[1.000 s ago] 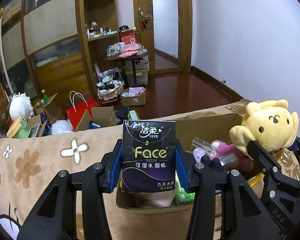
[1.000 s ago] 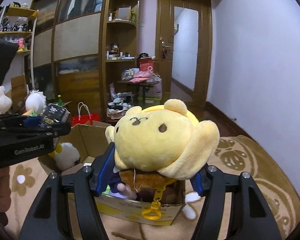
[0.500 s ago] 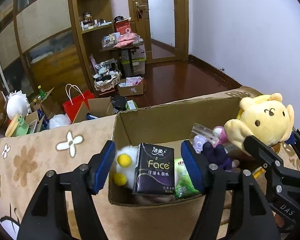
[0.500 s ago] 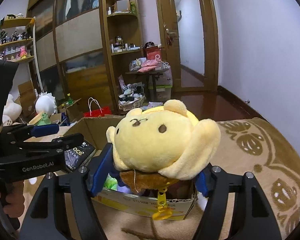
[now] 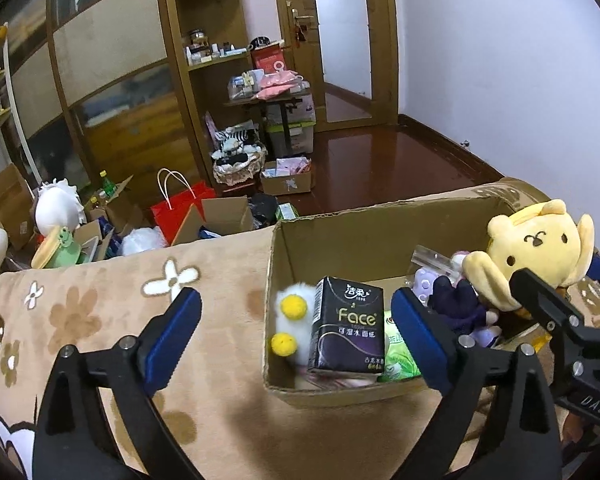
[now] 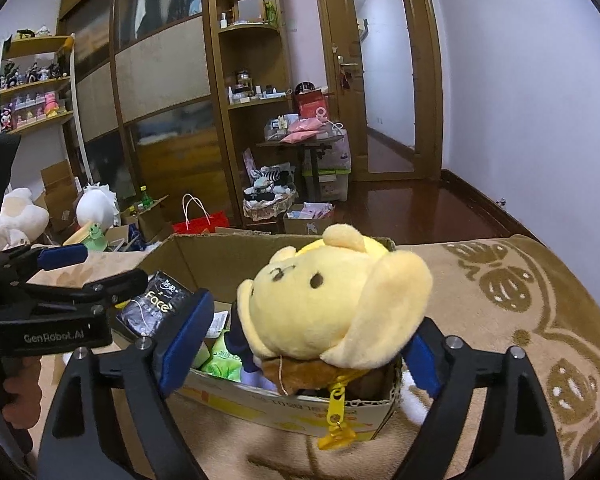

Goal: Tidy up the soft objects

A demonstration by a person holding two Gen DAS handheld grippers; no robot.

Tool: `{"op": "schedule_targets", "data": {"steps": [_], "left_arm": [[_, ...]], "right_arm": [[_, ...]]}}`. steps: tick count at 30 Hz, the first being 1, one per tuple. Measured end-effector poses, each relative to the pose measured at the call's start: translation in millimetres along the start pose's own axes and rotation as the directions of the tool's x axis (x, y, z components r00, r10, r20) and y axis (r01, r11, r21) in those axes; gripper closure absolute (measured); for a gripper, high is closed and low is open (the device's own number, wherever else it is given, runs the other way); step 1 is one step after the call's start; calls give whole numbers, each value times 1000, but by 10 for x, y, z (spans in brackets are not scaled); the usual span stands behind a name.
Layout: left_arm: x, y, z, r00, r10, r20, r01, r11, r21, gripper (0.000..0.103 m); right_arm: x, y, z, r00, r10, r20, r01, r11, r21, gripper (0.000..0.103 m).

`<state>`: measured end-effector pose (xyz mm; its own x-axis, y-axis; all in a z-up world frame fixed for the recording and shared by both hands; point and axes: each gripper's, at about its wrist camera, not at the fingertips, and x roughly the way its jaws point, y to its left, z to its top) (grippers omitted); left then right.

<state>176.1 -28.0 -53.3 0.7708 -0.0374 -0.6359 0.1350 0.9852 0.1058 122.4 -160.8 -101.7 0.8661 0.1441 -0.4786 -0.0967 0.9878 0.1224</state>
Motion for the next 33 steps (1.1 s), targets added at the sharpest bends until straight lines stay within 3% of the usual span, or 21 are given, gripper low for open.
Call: {"op": "schedule_targets", "data": {"steps": [2,6,15,33], "left_arm": [[-44,-1,-18,1000,13,5,-13,1000,8,7],[-142,21,-60,1000,26,8,-26,1000,-1,6],[-493,166,-122,998,47,36,-45,998,-54,6],[-1296,113,-310,988,52,143,-49,999,-24,6]], "right_arm": [[-31,-1,16,1000,-4,9,4,1000,-5,2],[-119,41,63,1000,-3,28,4,1000,-25,0],[-431,70,147,997,-9,71,10,1000,-15,0],[-1290,58,152,989,-47,141,47,999,6,0]]}}
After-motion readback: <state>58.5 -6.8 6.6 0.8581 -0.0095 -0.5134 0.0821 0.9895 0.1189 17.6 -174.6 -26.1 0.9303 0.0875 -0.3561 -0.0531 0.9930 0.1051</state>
